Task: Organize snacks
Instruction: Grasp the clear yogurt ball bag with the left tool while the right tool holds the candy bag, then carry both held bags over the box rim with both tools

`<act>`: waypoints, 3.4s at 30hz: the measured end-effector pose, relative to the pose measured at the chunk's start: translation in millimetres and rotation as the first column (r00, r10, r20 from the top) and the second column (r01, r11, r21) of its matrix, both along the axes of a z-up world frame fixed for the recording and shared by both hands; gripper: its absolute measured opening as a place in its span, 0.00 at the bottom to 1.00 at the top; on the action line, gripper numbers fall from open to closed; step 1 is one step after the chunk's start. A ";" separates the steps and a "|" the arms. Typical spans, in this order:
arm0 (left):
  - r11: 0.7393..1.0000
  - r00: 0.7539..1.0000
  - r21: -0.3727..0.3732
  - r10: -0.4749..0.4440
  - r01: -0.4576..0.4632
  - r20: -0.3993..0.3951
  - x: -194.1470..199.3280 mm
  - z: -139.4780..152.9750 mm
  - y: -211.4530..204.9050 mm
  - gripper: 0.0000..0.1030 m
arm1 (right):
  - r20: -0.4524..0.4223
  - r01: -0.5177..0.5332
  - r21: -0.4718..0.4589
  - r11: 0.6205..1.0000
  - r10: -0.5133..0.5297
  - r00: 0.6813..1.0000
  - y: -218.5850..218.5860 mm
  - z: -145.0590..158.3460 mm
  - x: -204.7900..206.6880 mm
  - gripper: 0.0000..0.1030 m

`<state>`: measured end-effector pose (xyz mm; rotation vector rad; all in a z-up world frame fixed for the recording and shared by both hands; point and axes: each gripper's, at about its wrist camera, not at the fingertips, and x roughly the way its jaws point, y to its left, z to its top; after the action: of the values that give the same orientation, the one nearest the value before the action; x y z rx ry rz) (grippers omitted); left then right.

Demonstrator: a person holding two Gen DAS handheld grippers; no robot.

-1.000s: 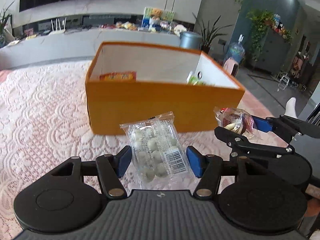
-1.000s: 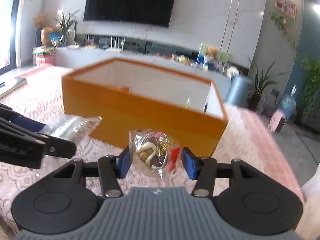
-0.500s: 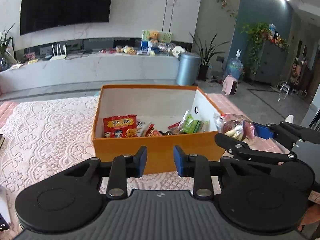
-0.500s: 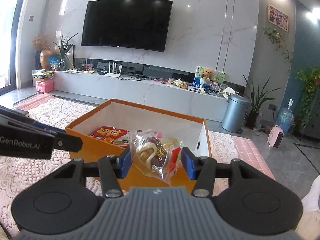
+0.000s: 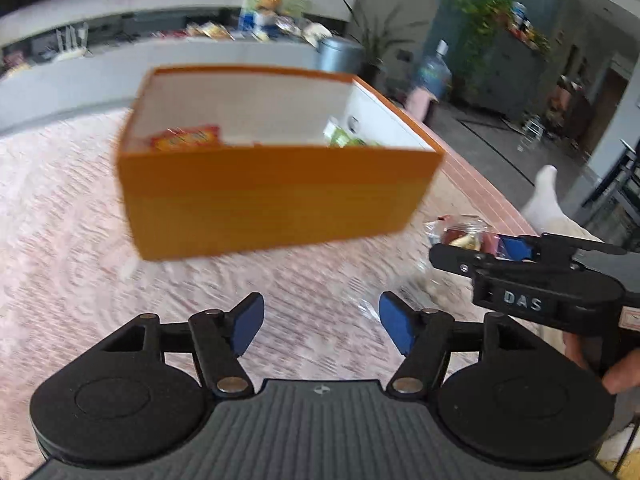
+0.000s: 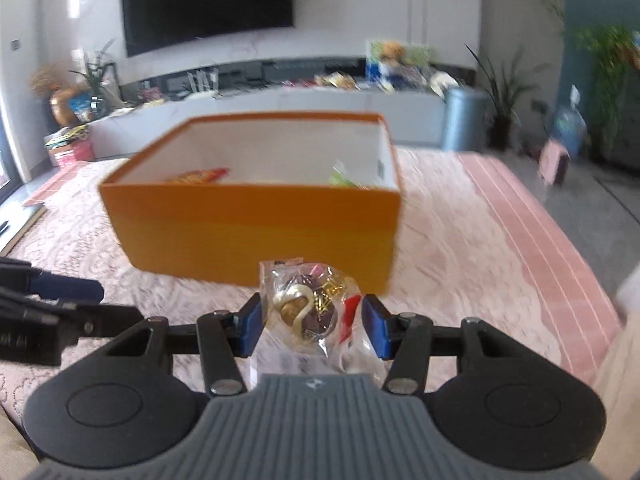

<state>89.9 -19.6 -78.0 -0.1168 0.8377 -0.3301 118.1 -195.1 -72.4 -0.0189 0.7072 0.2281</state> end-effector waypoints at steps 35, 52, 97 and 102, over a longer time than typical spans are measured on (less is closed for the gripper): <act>0.809 0.839 0.225 -0.531 0.543 -0.117 61.0 -66.8 -113.0 0.80 | -0.295 0.214 0.130 0.968 -0.168 0.941 -68.9 -54.2 29.5 0.49; 0.914 0.934 0.195 -0.356 0.356 -0.037 47.0 -50.1 -84.8 0.65 | -0.194 0.187 0.126 0.974 -0.161 0.968 -64.4 -37.2 19.4 0.49; 0.996 0.990 0.023 0.079 -0.082 0.114 133.4 61.2 19.0 0.65 | -0.005 -0.141 0.026 0.990 0.141 0.990 45.9 57.5 149.7 0.47; 0.997 0.998 0.055 0.057 -0.059 0.038 158.3 35.3 19.0 0.65 | -0.114 -0.179 0.028 0.983 0.181 0.977 50.8 29.8 184.4 0.47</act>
<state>248.3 -0.6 -42.7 -0.0821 0.8050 -0.2533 302.6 -144.3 -42.6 -0.0531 0.8204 0.4118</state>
